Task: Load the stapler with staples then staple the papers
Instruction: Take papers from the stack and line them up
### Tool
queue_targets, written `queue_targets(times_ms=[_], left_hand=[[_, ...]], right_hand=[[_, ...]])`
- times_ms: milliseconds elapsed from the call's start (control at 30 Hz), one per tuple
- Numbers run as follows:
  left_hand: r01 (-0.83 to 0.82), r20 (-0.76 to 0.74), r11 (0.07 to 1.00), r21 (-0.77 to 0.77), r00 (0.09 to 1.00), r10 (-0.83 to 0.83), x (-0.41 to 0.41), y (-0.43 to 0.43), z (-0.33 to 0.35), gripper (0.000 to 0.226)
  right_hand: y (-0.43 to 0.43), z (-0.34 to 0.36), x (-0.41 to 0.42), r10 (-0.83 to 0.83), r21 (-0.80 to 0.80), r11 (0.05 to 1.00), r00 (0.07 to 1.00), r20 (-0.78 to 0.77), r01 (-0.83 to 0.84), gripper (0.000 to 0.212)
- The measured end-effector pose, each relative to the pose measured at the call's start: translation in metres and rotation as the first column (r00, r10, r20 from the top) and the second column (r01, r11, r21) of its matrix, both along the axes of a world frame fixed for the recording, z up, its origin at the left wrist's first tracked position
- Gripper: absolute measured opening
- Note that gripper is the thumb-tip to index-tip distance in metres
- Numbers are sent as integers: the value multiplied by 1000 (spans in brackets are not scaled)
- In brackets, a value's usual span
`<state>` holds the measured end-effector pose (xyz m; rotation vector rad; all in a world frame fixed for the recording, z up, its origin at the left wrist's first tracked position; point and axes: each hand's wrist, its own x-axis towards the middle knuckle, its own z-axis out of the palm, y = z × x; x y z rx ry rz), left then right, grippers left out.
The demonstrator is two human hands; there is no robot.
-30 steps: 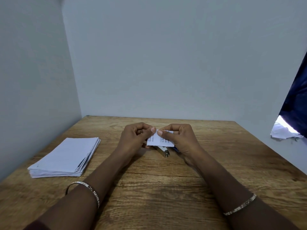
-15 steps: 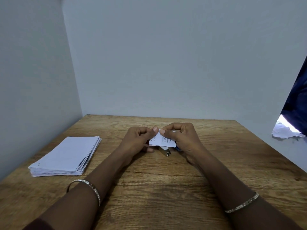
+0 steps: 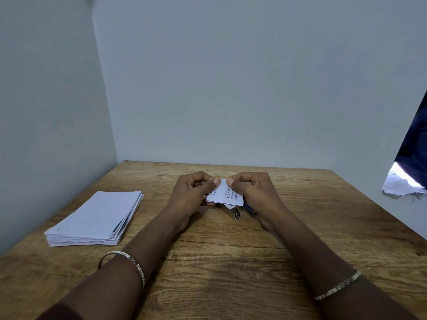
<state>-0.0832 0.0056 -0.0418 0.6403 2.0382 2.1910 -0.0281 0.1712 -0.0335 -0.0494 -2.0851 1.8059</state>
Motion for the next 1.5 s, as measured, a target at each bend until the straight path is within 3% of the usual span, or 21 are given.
queue_targets(times_ms=[400,667,767,933,1000,1067,1133,1233,1300,1400,1500], left_hand=[[20,45,1000,-14,999,-19,1,-2,3,19],[-19,70,1000,20,997,18,-4,-9,6,16],[-44,76,999,-1,996,44,-5,-11,7,17],[40,83,999,-15,996,-38,1,-7,6,17],[54,68,999,0,996,-54,1,-6,6,19],[21,47,1000,4,999,-21,0,-7,6,22],[-52,22,999,14,998,51,-2,-9,6,21],[-201,-6,980,12,980,201,-6,-11,6,20],[-279,-52,960,-22,959,278,-8,-12,6,20],[-309,-79,951,3,948,308,-9,-12,5,20],[-292,-107,956,-5,951,290,-9,-13,4,18]], right_hand=[[4,0,2,-53,-22,998,997,61,55,27],[-1,-2,4,23,-30,999,999,40,-22,24],[-5,-3,3,-21,-27,999,999,39,22,24],[2,0,5,-164,110,980,986,-31,167,22],[5,2,5,-176,81,981,984,-34,178,22],[3,3,5,-144,28,989,989,-19,145,23],[-1,2,5,-154,108,982,988,-30,157,27],[-8,-2,6,-210,422,876,972,-101,233,33],[-11,0,10,-207,550,800,970,-126,242,31],[-14,2,13,-202,757,624,976,-85,195,40],[-16,3,12,-222,856,500,975,-15,127,40]])
